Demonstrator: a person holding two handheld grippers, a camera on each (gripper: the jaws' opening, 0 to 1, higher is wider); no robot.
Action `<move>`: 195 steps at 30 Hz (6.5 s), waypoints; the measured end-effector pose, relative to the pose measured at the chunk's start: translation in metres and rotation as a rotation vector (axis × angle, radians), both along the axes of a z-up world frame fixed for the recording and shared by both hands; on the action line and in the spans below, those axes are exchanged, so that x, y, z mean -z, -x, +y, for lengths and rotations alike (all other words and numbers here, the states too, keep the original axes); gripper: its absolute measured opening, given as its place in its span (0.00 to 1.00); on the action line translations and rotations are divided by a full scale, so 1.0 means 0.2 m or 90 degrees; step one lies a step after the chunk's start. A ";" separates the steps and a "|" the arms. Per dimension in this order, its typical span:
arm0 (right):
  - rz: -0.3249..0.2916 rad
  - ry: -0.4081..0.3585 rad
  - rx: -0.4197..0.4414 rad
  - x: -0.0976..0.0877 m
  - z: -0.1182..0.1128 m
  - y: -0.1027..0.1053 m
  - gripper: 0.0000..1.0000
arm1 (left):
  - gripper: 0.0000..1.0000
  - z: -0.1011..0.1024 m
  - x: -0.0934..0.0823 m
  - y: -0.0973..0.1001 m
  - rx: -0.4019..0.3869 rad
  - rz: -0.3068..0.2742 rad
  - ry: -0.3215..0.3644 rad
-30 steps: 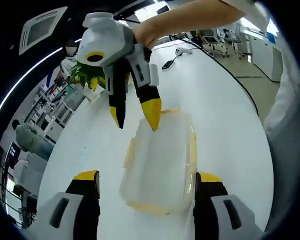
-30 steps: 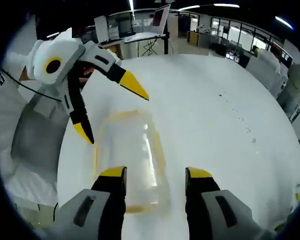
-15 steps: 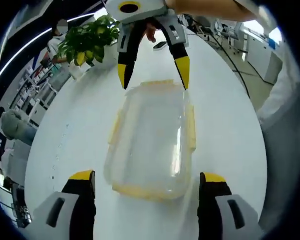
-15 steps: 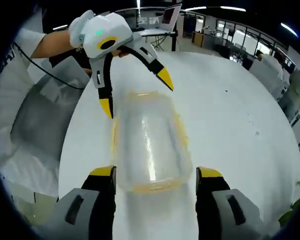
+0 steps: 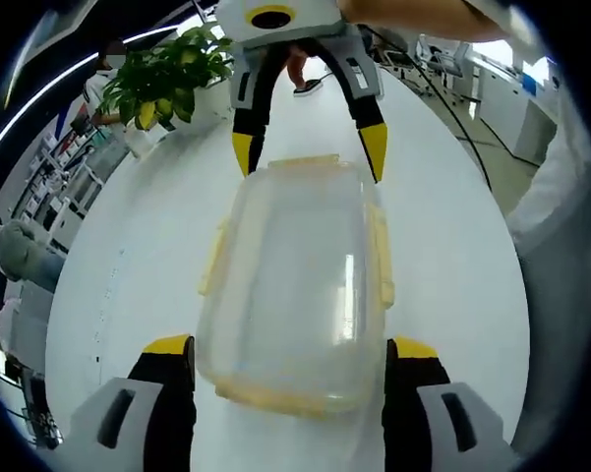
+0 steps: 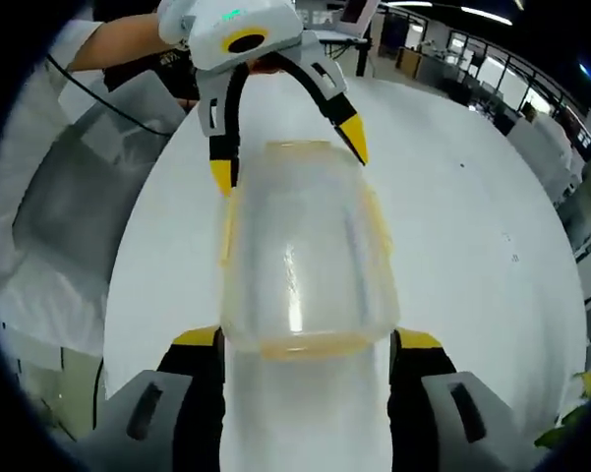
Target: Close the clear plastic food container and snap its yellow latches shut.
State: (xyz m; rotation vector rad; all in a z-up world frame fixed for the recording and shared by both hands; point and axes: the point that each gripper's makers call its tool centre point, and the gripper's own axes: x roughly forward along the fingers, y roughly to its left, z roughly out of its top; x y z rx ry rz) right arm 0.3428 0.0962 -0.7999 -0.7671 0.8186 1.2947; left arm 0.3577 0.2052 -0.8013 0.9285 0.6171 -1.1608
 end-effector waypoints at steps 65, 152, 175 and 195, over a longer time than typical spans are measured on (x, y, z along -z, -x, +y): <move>0.009 0.043 0.034 -0.01 0.93 0.07 0.55 | 0.72 0.96 0.00 0.05 0.015 0.001 -0.011; -0.143 -0.198 0.258 -0.39 0.84 -0.05 0.84 | 0.99 1.09 -0.66 -0.06 -0.314 -0.091 0.521; -0.208 -0.289 0.420 -0.47 0.72 0.36 0.88 | 0.97 1.59 -0.83 0.52 -0.494 -0.267 0.555; -0.193 -0.295 0.528 -0.37 0.58 0.71 0.86 | 0.96 1.58 -0.47 0.85 -0.575 -0.126 0.544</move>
